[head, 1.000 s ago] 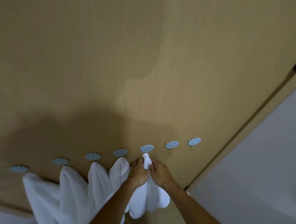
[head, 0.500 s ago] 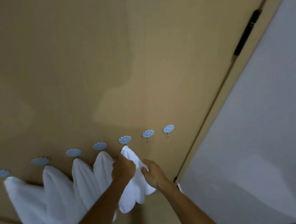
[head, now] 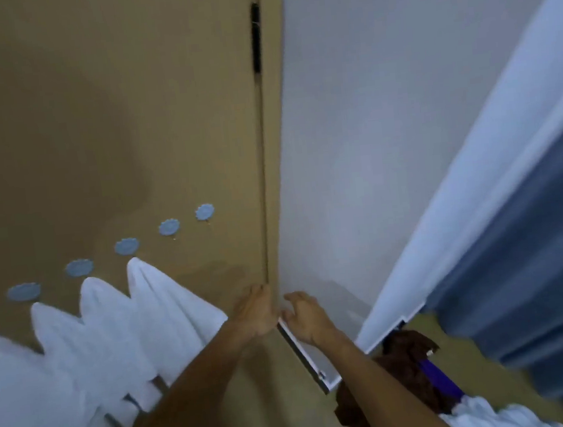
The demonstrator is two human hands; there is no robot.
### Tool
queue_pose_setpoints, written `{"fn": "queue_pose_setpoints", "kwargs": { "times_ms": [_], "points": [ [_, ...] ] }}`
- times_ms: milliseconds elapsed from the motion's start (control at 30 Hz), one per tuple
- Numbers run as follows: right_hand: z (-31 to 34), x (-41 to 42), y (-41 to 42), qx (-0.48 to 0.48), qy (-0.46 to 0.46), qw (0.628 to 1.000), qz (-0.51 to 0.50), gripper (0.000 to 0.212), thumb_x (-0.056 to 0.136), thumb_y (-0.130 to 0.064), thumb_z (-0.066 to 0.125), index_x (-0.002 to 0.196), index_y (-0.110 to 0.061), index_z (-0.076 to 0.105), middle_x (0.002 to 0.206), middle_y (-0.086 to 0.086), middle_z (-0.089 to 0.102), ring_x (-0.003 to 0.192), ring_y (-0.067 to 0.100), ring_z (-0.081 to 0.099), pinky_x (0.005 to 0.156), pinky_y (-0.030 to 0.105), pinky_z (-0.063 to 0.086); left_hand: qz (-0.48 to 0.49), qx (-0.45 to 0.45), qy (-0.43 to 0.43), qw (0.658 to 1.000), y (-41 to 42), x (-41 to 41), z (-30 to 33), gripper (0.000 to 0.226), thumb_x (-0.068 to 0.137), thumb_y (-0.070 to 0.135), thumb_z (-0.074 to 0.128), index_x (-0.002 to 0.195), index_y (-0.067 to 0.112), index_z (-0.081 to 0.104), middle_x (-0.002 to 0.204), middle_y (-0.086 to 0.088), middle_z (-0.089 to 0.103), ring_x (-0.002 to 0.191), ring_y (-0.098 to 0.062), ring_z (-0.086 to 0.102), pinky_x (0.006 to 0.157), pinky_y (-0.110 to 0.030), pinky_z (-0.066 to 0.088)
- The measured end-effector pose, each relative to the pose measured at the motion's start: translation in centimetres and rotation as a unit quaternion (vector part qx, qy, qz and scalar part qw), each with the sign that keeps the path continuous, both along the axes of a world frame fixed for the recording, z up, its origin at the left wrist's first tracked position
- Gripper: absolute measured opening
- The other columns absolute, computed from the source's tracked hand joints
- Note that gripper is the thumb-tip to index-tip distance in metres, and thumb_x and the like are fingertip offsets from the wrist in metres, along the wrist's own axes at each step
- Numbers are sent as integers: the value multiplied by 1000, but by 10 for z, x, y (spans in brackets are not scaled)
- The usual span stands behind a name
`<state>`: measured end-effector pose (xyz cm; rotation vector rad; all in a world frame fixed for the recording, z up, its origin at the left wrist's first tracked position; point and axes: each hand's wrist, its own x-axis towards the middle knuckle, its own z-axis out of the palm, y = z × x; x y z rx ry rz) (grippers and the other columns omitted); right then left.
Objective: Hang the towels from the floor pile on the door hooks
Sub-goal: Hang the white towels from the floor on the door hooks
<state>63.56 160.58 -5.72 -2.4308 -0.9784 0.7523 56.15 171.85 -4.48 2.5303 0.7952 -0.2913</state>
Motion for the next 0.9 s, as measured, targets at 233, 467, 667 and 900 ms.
{"fn": "queue_pose_setpoints", "kwargs": {
  "times_ms": [233, 467, 667, 900],
  "points": [
    [-9, 25, -210, -44, -54, 989, -131, 49, 97, -35, 41, 141, -13, 39, 147, 11, 35, 135, 33, 32, 111, 42, 31, -231, 1, 92, 969, -189, 52, 1, 57, 95, 34, 41, 146, 15, 25, 151, -9, 27, 138, -28, 28, 112, -42, 29],
    [-43, 15, -418, -90, 31, 946, -310, 43, 77, -44, 36, 93, -11, 59, 108, 18, 61, 104, 35, 57, 85, 39, 48, -380, -18, 132, 915, -354, 81, 0, 43, 93, 30, 44, 130, 8, 45, 138, -18, 41, 126, -35, 43, 104, -37, 38],
    [-66, -9, -525, -105, 87, 901, -413, 36, 90, -27, 50, 119, -9, 60, 126, 11, 58, 113, 27, 55, 94, 31, 46, -457, -23, 187, 869, -446, 111, -25, 37, 97, 23, 40, 123, 1, 54, 131, -17, 54, 118, -30, 52, 94, -32, 39],
    [-90, 18, -593, -143, 127, 872, -450, 44, 89, -33, 44, 125, -10, 54, 130, 9, 53, 119, 22, 51, 94, 24, 39, -472, -25, 231, 850, -504, 178, -85, 39, 98, 22, 40, 131, 3, 48, 135, -14, 50, 124, -30, 48, 101, -33, 39]
  ]
}}
